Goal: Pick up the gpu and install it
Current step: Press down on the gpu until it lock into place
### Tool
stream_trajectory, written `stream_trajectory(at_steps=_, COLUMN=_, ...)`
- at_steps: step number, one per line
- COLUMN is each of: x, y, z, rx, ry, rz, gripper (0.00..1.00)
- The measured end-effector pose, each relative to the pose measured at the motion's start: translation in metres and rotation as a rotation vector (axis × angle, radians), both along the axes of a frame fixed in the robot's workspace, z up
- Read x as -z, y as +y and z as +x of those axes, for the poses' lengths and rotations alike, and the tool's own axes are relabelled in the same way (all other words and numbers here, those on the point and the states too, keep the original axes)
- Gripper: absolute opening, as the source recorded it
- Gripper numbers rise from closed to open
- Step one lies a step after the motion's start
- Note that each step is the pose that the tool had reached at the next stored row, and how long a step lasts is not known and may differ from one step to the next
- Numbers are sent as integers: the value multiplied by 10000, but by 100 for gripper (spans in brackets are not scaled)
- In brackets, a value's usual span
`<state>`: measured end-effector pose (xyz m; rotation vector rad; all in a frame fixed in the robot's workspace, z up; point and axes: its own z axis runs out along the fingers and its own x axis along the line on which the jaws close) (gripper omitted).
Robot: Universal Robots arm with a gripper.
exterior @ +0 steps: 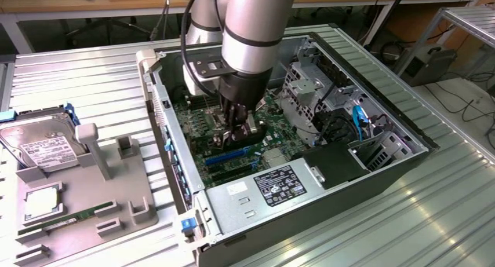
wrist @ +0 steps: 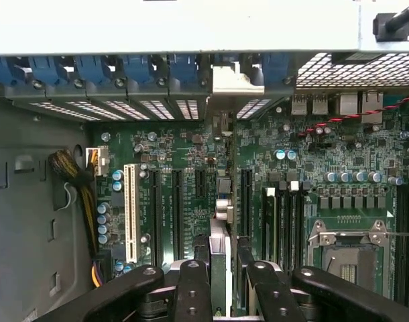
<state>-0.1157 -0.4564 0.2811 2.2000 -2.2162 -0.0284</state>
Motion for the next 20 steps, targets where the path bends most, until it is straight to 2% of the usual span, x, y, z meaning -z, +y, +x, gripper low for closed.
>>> stream_trajectory(at_steps=2, x=13, y=-2, z=-3, rx=0, ry=0, rz=11, gripper=26)
stream_trajectory(at_steps=4, x=21, y=-4, z=-6, rx=1, ry=0, rz=68, gripper=26)
stream_trajectory(at_steps=6, x=22, y=-7, z=-7, rx=0, ry=0, rz=99, gripper=26)
stream_trajectory(at_steps=20, x=25, y=-16, z=-12, rx=0, ry=-1, rz=102, gripper=26)
